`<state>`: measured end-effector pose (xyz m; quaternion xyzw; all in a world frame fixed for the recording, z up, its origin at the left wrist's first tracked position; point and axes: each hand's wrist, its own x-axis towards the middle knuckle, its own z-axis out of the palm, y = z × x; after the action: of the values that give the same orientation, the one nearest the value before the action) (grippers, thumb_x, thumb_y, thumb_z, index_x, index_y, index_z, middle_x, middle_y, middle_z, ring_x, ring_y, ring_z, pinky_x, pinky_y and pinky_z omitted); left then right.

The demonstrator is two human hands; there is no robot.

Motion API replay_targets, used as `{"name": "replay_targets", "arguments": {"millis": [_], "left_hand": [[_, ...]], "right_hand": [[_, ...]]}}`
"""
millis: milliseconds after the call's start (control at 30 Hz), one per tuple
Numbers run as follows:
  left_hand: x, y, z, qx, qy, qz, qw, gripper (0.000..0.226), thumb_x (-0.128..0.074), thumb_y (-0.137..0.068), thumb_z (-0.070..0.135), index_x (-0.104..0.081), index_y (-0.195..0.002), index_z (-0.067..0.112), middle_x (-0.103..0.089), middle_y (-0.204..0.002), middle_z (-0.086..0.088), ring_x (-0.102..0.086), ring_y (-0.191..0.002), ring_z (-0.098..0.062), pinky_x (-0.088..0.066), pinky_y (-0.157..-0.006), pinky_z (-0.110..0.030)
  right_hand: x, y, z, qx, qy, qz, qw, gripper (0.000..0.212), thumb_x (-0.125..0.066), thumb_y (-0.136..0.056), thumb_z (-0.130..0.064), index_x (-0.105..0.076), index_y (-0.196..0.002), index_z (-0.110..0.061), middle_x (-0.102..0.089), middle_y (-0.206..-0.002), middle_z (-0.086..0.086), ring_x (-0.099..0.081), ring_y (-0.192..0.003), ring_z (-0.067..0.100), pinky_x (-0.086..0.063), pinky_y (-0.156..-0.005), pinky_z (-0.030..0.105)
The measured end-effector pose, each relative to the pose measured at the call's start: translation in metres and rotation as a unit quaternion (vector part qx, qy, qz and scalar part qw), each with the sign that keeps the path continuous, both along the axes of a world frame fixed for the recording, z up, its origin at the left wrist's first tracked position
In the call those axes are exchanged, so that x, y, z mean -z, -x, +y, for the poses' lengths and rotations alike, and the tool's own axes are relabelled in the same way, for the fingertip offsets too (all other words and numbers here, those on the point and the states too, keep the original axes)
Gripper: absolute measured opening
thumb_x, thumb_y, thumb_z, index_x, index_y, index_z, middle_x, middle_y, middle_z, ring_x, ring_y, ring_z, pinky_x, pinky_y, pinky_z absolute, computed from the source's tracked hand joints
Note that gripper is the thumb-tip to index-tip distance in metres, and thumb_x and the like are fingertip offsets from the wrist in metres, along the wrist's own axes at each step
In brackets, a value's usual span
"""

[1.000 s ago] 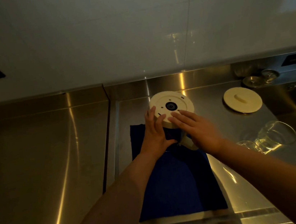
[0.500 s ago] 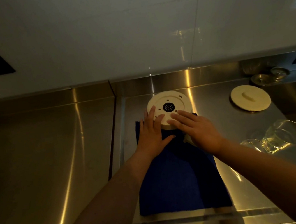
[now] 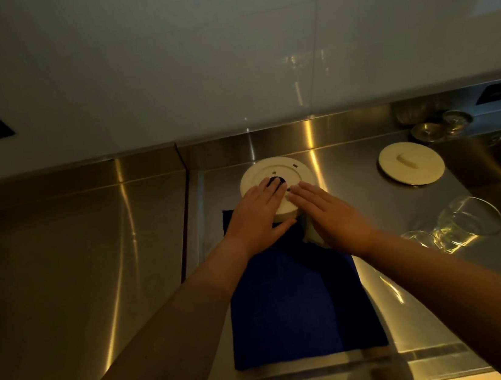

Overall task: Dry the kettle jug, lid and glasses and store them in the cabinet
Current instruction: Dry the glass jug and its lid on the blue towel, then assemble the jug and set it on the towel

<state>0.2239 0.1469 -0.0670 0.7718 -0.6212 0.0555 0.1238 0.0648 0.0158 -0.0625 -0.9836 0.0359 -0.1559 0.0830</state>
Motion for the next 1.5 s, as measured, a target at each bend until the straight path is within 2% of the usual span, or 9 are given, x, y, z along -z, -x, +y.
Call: {"name": "replay_targets", "arguments": {"millis": [167, 333, 600, 800, 1033, 1233, 1367, 1500], "left_hand": [[-0.003, 0.01, -0.004, -0.013, -0.019, -0.005, 1.0, 0.076, -0.041, -0.089, 0.06, -0.025, -0.148, 0.014, -0.027, -0.154, -0.008, -0.017, -0.143, -0.026, -0.015, -0.116, -0.041], [-0.007, 0.032, -0.017, -0.052, -0.051, 0.008, 0.997, 0.075, -0.034, -0.091, 0.062, -0.015, -0.15, 0.02, -0.013, -0.158, -0.006, -0.004, -0.145, -0.029, -0.009, -0.117, -0.046], [-0.017, 0.111, -0.056, 0.007, -0.046, 0.038, 0.998, 0.077, -0.041, -0.091, 0.058, -0.013, -0.15, 0.019, -0.012, -0.158, -0.006, -0.003, -0.145, -0.021, -0.002, -0.117, -0.039], [-0.011, 0.176, -0.087, 0.011, -0.07, 0.067, 0.995, 0.082, -0.04, -0.09, 0.061, -0.005, -0.151, 0.019, -0.004, -0.159, -0.002, 0.003, -0.145, -0.017, 0.001, -0.115, -0.036], [-0.005, 0.237, -0.118, 0.043, -0.111, 0.1, 0.988, 0.079, -0.046, -0.091, 0.055, -0.004, -0.151, 0.023, -0.002, -0.159, -0.003, 0.004, -0.145, -0.02, -0.005, -0.118, -0.043], [-0.001, 0.268, -0.142, 0.063, -0.148, 0.064, 0.985, 0.074, -0.046, -0.095, 0.045, -0.007, -0.151, 0.02, -0.002, -0.16, -0.003, 0.004, -0.146, -0.021, -0.003, -0.116, -0.04], [0.004, 0.282, -0.153, 0.062, -0.171, 0.048, 0.982, 0.07, -0.044, -0.097, 0.04, -0.007, -0.151, 0.015, -0.006, -0.159, -0.005, 0.003, -0.146, -0.021, -0.002, -0.116, -0.038], [0.009, 0.288, -0.155, 0.059, -0.189, 0.051, 0.979, 0.069, -0.042, -0.098, 0.037, -0.006, -0.151, 0.013, -0.005, -0.159, -0.005, 0.004, -0.146, -0.02, 0.001, -0.116, -0.033]], "right_hand": [[0.003, 0.004, -0.003, -0.005, -0.007, 0.005, 1.0, 0.076, -0.067, -0.079, -0.005, -0.028, -0.144, -0.01, -0.025, -0.151, 0.01, -0.014, -0.14, 0.022, -0.023, -0.112, 0.042], [0.001, 0.031, -0.019, 0.002, -0.002, 0.01, 1.0, 0.072, -0.065, -0.083, -0.014, -0.026, -0.145, -0.013, -0.024, -0.153, 0.008, -0.013, -0.141, 0.02, -0.025, -0.112, 0.041], [-0.011, 0.103, -0.054, 0.01, -0.004, -0.012, 1.0, 0.067, -0.063, -0.085, -0.012, -0.031, -0.143, -0.009, -0.03, -0.15, 0.011, -0.017, -0.139, 0.02, -0.018, -0.11, 0.036], [-0.008, 0.166, -0.089, 0.041, 0.0, 0.017, 0.999, 0.07, -0.06, -0.087, -0.02, -0.023, -0.146, -0.018, -0.026, -0.152, 0.006, -0.019, -0.14, 0.02, -0.02, -0.11, 0.035], [0.001, 0.225, -0.127, 0.092, 0.007, 0.055, 0.994, 0.069, -0.063, -0.085, -0.022, -0.03, -0.144, -0.011, -0.026, -0.152, 0.012, -0.019, -0.141, 0.027, -0.021, -0.114, 0.041], [0.017, 0.253, -0.141, 0.138, 0.001, 0.067, 0.988, 0.062, -0.062, -0.086, -0.02, -0.035, -0.141, -0.008, -0.031, -0.149, 0.014, -0.025, -0.139, 0.029, -0.015, -0.111, 0.034], [0.024, 0.261, -0.141, 0.141, -0.019, 0.07, 0.987, 0.049, -0.054, -0.091, -0.015, -0.041, -0.138, -0.009, -0.038, -0.146, 0.012, -0.029, -0.137, 0.027, -0.023, -0.11, 0.034], [0.024, 0.264, -0.141, 0.13, -0.036, 0.06, 0.989, 0.038, -0.054, -0.09, -0.01, -0.054, -0.128, -0.009, -0.054, -0.131, 0.013, -0.044, -0.127, 0.027, -0.033, -0.105, 0.033]]}}
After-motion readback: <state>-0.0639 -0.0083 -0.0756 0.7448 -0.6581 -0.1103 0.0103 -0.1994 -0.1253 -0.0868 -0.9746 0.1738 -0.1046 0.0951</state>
